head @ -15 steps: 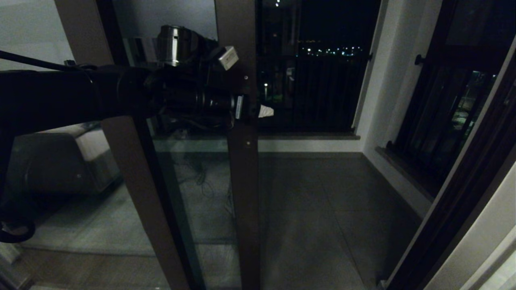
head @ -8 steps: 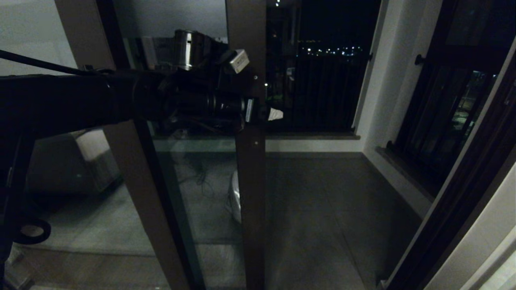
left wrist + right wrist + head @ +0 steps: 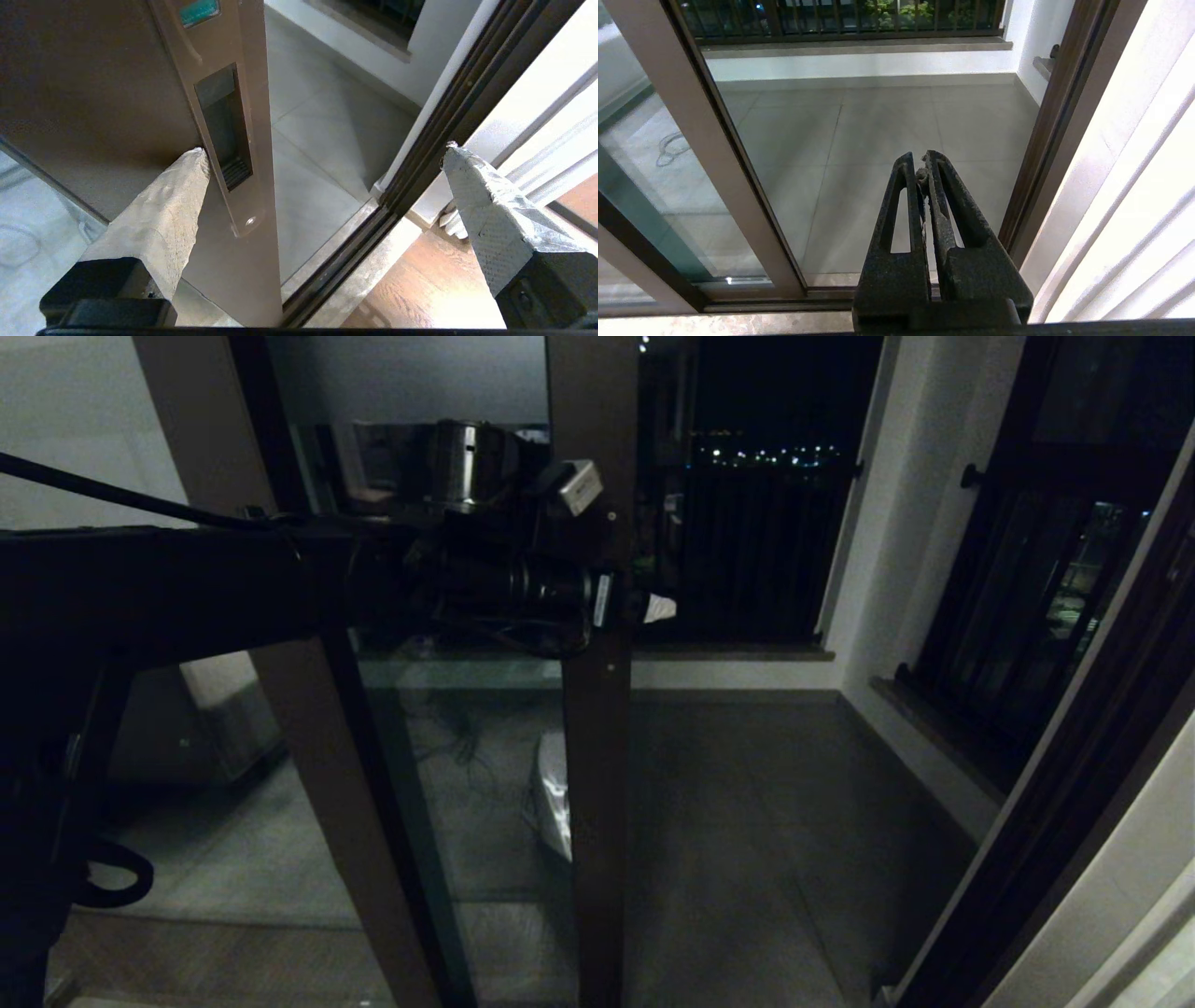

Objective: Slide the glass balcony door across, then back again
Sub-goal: Close the slid door

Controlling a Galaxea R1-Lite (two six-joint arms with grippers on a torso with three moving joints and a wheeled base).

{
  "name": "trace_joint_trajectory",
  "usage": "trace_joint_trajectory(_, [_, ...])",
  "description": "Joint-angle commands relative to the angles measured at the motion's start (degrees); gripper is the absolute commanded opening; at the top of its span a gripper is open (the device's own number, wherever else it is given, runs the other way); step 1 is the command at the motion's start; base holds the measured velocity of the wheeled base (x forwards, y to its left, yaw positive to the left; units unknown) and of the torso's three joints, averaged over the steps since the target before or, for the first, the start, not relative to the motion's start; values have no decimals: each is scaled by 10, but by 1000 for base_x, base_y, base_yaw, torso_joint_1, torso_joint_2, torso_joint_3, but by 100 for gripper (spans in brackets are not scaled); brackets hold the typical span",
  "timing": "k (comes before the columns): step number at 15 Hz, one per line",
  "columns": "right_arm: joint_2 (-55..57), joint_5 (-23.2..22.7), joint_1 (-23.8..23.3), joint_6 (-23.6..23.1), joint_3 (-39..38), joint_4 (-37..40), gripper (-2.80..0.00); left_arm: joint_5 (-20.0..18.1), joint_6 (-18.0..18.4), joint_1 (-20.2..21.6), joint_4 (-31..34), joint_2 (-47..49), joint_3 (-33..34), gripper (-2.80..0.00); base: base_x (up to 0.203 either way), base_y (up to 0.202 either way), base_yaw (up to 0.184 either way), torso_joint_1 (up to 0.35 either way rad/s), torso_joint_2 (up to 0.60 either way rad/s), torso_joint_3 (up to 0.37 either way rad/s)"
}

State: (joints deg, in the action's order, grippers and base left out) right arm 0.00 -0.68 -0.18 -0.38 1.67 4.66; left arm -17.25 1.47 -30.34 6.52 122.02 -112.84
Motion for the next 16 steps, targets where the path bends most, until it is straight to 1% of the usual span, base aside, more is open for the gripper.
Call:
trace_joint_trajectory(1, [0, 0, 0, -1, 0, 1, -280, 0, 0, -5, -3, 8, 0, 0, 0, 0, 0, 0, 0, 0])
trace_joint_trajectory(7, [1, 0, 0, -1, 0, 1, -280, 0, 0, -21, -4, 13, 0, 0, 0, 0, 0, 0, 0, 0])
trace_joint_trajectory(10, [0, 0, 0, 0, 0, 1, -280, 6, 0, -24, -39, 27, 0, 0, 0, 0, 0, 0, 0, 0])
trace_joint_trajectory(16, [0, 0, 0, -1, 0, 1, -280, 8, -2, -31, -40, 15, 1, 0, 0, 0, 0, 0, 0, 0])
